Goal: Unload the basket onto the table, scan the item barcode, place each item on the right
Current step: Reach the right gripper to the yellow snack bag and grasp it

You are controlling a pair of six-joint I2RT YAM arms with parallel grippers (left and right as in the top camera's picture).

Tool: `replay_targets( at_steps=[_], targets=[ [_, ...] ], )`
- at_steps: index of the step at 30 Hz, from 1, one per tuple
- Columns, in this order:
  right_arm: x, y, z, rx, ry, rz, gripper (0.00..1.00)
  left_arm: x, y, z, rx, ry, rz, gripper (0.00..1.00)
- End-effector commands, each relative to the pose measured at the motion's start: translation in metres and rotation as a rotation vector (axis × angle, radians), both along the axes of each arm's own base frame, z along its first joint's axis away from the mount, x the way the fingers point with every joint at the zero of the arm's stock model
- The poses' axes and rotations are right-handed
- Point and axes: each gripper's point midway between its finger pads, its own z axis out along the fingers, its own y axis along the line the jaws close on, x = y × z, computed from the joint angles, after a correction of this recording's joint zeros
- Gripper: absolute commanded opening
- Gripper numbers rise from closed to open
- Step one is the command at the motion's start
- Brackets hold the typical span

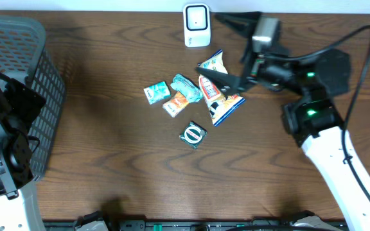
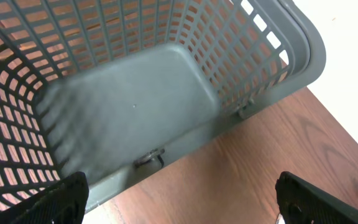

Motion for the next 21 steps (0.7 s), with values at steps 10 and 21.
replay_targets(
  at_steps=[10,21],
  targets=[
    [0.072,-0.014,-0.057,-0.137,0.194,-0.551,0.99,-0.001,0.001,0.000,-0.002,0.000,0.013,0.95],
    [0.136,-0.050,-0.129,-0.575,0.505,-0.681,0.99,-0.001,0.001,0.000,-0.002,0.000,0.013,0.95]
  ],
)
